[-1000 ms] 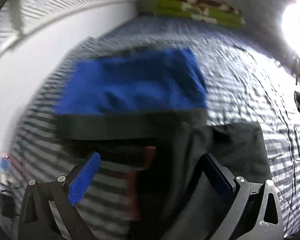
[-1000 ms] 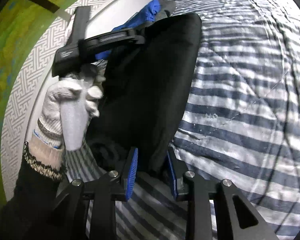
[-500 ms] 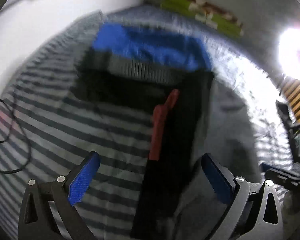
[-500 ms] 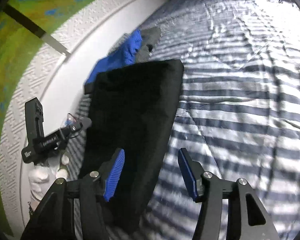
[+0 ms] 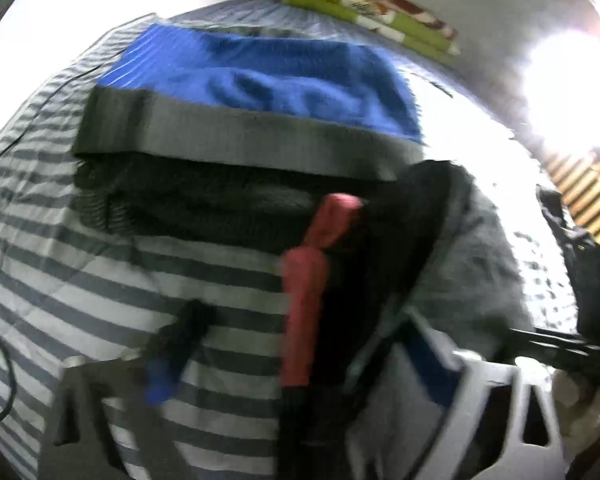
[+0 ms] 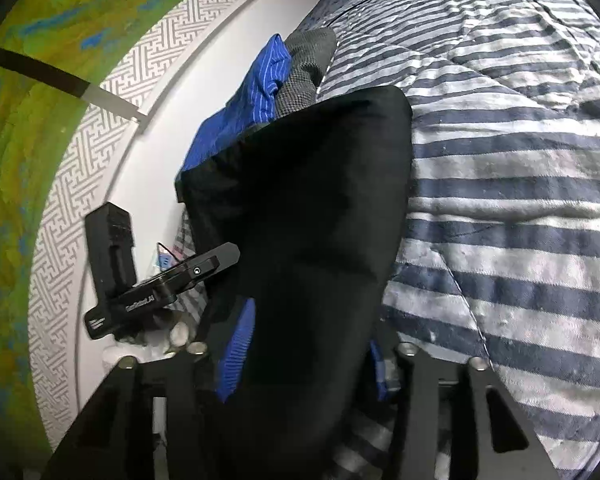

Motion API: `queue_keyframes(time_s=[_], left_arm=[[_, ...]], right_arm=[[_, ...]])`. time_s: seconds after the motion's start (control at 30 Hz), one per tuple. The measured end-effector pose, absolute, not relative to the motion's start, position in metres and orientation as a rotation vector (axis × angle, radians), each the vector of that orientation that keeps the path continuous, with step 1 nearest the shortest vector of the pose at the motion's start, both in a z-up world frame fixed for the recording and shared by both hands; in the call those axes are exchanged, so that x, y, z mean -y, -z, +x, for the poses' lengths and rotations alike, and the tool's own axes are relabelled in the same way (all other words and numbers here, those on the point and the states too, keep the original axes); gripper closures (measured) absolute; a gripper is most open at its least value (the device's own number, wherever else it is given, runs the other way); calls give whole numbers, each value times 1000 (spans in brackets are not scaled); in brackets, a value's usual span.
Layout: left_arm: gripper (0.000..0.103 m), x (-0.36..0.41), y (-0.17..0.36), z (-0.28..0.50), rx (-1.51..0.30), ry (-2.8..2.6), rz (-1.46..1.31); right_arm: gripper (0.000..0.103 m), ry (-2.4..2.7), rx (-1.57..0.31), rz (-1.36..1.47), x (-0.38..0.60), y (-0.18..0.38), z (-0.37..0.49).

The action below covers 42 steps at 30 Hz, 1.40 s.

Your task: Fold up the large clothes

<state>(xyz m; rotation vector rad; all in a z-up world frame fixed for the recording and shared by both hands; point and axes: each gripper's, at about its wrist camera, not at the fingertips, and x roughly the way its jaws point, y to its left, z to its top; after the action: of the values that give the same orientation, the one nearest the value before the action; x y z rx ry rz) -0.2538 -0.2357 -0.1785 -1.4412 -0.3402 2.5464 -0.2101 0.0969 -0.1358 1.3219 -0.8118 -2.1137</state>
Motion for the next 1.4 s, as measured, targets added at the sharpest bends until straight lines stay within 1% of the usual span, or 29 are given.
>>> queue_keyframes(time_s=[0.03,0.07,0.13,0.2,0.27,0.33,0.43,0.47,0.5,0.53,0.57,0.6,0.63,0.67,0.73,0.83,0.93,1.0,1.03,1.1,1.13,1.2,1.23,1.27,1.3,1.33,1.4], left_arm=[[50,234,177,-253,366,-2514,-1428],[50,231,175,-252,380,-2501,-1424],[51,226,173,-251,326,-2531,-1425],[54,227,172,-249,331,-2541,-1420],[63,231,170,-246,356,-2543,-1412],[69,234,165,-242,378,-2547,-1400],[73,233,160,-236,402,-2536,-1388],[73,233,159,-234,408,-2530,-1385],[70,228,158,-231,400,-2526,-1391],[60,226,159,-230,384,-2530,-1414],[43,223,156,-229,362,-2537,-1434],[33,219,156,-228,349,-2534,-1451],[20,216,155,-224,358,-2526,-1456],[17,211,153,-220,359,-2515,-1443],[14,204,152,-216,349,-2507,-1439],[8,181,157,-220,333,-2437,-1457],[6,159,165,-233,282,-2377,-1486],[4,141,172,-234,215,-2375,-1518],[0,136,174,-236,197,-2376,-1524],[0,130,175,-239,157,-2400,-1497],[0,130,175,-241,156,-2405,-1496],[4,128,173,-239,165,-2413,-1483],[13,126,172,-237,159,-2409,-1477],[27,123,170,-234,163,-2387,-1463],[35,122,168,-232,173,-2372,-1460],[39,118,166,-230,176,-2370,-1463],[44,119,165,-225,180,-2388,-1472]], right_arm=[[71,2122,808,1326,-97,135,-209],[74,2129,811,1326,-97,135,-209],[79,2147,802,1323,-98,136,-210],[83,2188,752,1327,-93,133,-209],[89,2225,699,1307,-85,125,-209],[92,2248,665,1288,-80,115,-208],[95,2266,651,1266,-77,105,-204],[96,2273,647,1258,-77,101,-201],[96,2279,639,1256,-79,100,-196],[96,2285,638,1261,-81,99,-192],[97,2288,647,1269,-85,98,-188],[97,2288,664,1275,-90,98,-182],[97,2280,682,1277,-97,98,-176],[97,2281,690,1279,-107,97,-167],[97,2305,678,1279,-126,99,-151],[97,2308,739,1319,-156,118,-140],[97,2294,749,1360,-166,134,-142],[95,2291,712,1363,-165,138,-143],[90,2280,704,1363,-166,138,-144],[85,2263,721,1373,-169,139,-145],[78,2263,730,1379,-172,140,-145],[76,2262,770,1376,-180,145,-144],[74,2245,800,1379,-184,149,-144],[74,2232,828,1382,-185,154,-145],[74,2218,855,1379,-184,159,-146],[74,2209,861,1379,-182,161,-148],[74,2205,867,1389,-175,165,-152]])
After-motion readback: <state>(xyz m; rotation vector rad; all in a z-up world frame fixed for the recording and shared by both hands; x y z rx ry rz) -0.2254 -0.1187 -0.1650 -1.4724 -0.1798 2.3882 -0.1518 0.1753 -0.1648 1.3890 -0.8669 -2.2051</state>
